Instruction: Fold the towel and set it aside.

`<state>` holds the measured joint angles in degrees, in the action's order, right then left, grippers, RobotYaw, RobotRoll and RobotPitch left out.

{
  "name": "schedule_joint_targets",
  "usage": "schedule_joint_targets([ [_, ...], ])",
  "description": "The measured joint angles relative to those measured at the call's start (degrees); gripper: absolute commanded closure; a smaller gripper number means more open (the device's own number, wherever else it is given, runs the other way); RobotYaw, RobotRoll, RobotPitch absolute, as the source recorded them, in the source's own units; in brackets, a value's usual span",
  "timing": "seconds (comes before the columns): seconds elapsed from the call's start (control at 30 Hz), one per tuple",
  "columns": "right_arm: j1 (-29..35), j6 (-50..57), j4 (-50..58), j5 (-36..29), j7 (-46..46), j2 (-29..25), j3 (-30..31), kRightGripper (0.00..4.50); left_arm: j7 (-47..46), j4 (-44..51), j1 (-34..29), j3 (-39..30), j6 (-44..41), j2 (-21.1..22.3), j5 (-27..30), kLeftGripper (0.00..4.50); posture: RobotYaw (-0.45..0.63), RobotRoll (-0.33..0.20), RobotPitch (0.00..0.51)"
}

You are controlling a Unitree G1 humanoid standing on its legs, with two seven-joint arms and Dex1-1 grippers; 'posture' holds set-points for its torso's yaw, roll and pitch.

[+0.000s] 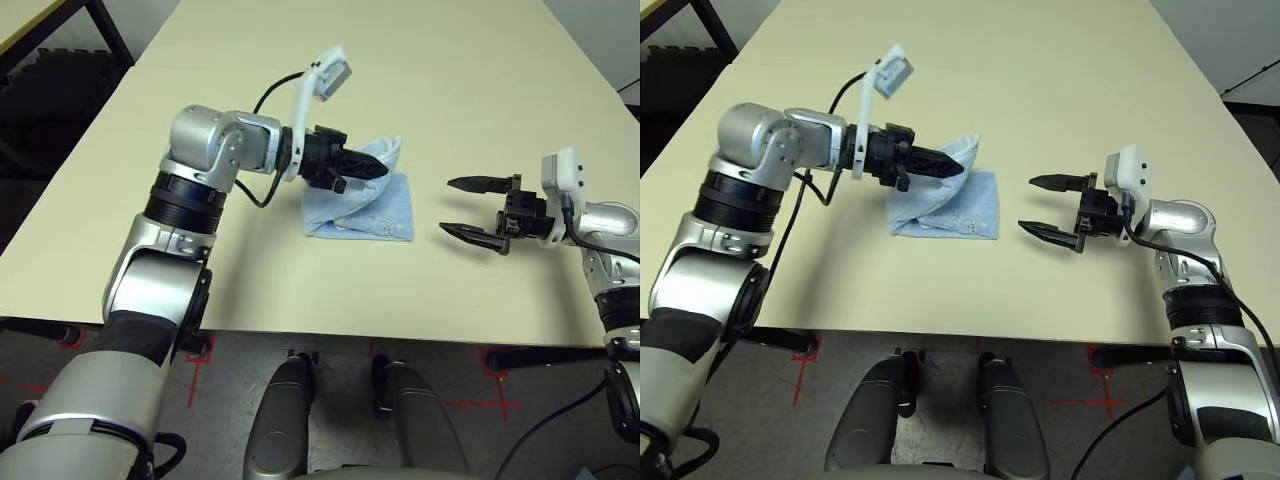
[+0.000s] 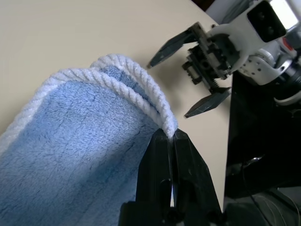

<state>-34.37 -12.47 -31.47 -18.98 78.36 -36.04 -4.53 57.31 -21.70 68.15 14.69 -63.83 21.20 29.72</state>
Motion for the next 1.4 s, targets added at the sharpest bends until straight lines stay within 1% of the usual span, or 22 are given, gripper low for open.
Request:
schedule_joint_targets([
  [0.23,0.3,0.0,0.2,0.0,-0.5,0.0,0.0,0.0,0.0,-0.6,0.0,0.3,0.6,-4.2,-1.7,4.48,0.11,0.0,0.159],
  [0.37,0.5,0.0,0.7,0.0,-0.7,0.1,0.0,0.0,-0.1,-1.1,0.0,1.1,1.3,-5.7,-2.8,4.48,0.1,0.0,0.158],
  [0.47,0.8,0.0,1.2,0.0,-1.1,0.1,0.0,0.0,-0.3,-1.6,-1.2,1.7,3.0,-6.3,-4.2,3.77,0.1,0.0,0.157],
  [0.53,1.1,0.1,1.8,0.0,-1.2,0.1,0.0,0.0,-0.8,-1.9,-2.8,2.1,4.5,-6.3,-5.4,3.1,0.1,0.0,0.157],
  [0.57,1.2,0.1,1.9,0.0,-1.2,0.1,0.0,0.0,-1.0,-1.9,-3.7,2.1,5.3,-6.3,-5.9,2.63,0.1,0.0,0.156],
  [0.67,1.2,0.2,2.1,0.0,-1.2,0.1,0.0,0.0,-0.7,-1.3,-5.2,2.1,7.4,-5.3,-6.8,1.6,0.1,0.0,0.155],
  [0.7,1.1,0.3,2.2,0.0,-1.0,0.1,0.0,0.0,-0.3,-0.8,-5.8,2.1,8.3,-4.5,-7.0,1.24,0.11,0.0,0.155],
  [0.73,1.1,0.6,2.2,-0.1,-0.6,0.1,0.0,0.0,0.6,0.4,-6.7,2.1,9.6,-3.1,-7.0,0.76,0.11,0.0,0.154],
  [0.8,1.1,1.2,2.2,-0.2,-0.1,0.1,0.0,0.0,2.3,1.8,-8.0,1.5,12.3,-0.9,-7.1,0.06,0.11,0.0,0.153],
  [0.9,0.9,1.9,2.1,-0.3,0.5,0.0,0.0,0.0,6.6,5.4,-10.0,-1.5,19.9,3.4,-6.8,0.02,0.11,0.0,0.152],
  [0.97,0.8,2.3,2.1,-0.3,0.6,0.0,0.0,0.0,8.8,6.0,-10.7,-4.6,25.9,5.8,-6.6,0.02,0.11,0.0,0.152],
  [1.03,0.5,2.8,2.1,-0.4,0.5,0.1,0.0,0.0,11.0,6.1,-12.3,-6.0,32.4,8.9,-7.4,0.02,0.11,0.0,0.152],
  [1.07,0.4,3.1,2.1,-0.5,0.4,0.1,-0.1,0.0,12.6,5.6,-13.9,-7.1,37.0,10.1,-7.7,0.02,0.11,0.0,0.152],
  [1.13,0.4,3.5,2.3,-0.7,0.0,0.5,-0.1,0.0,14.6,3.8,-16.1,-8.0,43.1,11.8,-8.8,0.02,0.11,0.0,0.15],
  [1.23,0.2,5.0,2.9,-1.6,-0.5,1.3,-0.1,0.0,18.8,-1.5,-18.9,-8.1,55.1,13.8,-11.1,0.02,0.11,0.0,0.147],
  [1.27,0.2,5.7,3.3,-2.0,-0.6,1.4,-0.1,0.18,20.2,-3.7,-19.6,-8.2,58.7,14.1,-11.7,0.0,0.11,0.0,0.148],
  [1.33,-0.1,6.7,3.8,-2.5,-0.7,1.7,-0.1,0.65,22.3,-7.2,-19.9,-8.6,63.0,13.9,-11.9,0.0,0.11,0.0,0.148],
  [1.4,-0.2,7.3,4.4,-2.7,-0.7,1.9,-0.1,1.31,23.1,-10.6,-19.7,-9.3,66.0,13.5,-11.9,0.0,0.1,0.0,0.149],
])
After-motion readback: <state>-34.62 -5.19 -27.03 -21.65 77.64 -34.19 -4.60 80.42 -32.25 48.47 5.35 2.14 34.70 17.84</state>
